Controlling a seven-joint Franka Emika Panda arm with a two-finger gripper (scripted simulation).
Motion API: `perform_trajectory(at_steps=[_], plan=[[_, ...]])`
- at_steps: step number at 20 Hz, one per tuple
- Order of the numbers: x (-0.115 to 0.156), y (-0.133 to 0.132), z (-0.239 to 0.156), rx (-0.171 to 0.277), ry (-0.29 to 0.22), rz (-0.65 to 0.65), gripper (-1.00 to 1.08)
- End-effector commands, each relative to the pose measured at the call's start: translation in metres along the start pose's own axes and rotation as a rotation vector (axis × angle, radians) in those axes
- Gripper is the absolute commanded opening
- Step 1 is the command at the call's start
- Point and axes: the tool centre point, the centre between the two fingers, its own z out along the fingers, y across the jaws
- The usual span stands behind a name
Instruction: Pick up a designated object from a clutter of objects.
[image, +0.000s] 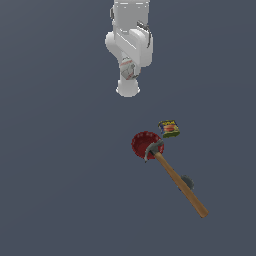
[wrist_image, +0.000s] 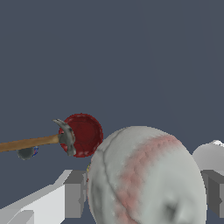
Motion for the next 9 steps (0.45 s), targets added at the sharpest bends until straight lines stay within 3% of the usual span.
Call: perform_trajectory(at_steps=[1, 9], plan=[[0.001, -0.001, -0.013, 0.001, 0.000, 0.000, -1.00], [0.002, -0.002, -0.028, 0.001, 0.000, 0.000, -1.00]])
